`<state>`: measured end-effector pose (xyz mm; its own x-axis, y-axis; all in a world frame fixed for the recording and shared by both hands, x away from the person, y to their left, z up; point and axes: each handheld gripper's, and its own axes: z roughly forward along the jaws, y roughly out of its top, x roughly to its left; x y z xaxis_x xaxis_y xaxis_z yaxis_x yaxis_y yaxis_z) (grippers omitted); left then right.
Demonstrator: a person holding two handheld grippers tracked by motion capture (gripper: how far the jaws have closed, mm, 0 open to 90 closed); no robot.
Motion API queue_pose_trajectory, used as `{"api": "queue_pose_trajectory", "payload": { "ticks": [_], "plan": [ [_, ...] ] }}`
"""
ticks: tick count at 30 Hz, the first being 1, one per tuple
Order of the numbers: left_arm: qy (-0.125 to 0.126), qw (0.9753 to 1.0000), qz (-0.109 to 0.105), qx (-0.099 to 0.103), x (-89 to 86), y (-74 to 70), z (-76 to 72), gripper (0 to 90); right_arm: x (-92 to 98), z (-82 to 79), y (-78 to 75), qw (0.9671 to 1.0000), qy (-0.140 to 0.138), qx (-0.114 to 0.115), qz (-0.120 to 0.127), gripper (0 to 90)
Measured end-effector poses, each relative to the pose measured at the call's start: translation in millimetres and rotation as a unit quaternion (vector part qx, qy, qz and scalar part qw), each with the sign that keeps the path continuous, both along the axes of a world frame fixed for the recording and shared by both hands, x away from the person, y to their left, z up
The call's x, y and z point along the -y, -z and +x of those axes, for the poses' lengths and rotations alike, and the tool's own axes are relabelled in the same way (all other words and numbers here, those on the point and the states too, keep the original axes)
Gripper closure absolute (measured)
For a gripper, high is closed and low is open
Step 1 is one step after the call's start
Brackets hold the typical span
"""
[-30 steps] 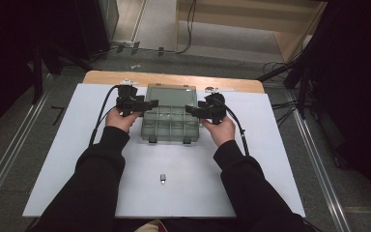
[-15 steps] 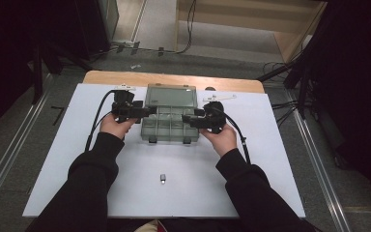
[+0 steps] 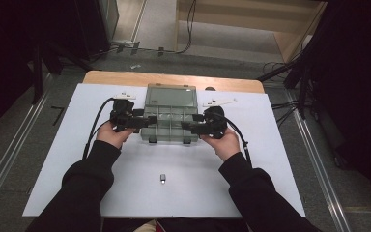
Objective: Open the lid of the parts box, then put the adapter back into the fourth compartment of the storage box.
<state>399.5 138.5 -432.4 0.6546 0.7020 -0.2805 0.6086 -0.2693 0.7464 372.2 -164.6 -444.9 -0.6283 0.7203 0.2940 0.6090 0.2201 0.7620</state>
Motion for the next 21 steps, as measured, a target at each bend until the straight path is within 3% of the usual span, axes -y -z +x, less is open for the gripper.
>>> {"api": "queue_pose_trajectory", "payload": {
  "ticks": [21],
  "plan": [
    [0.043,0.999,0.016,-0.002,-3.6,2.2,-33.2,28.9,-7.1,-28.7,-0.6,0.9995,-0.029,-0.003,-0.008,31.1]
  ]
}}
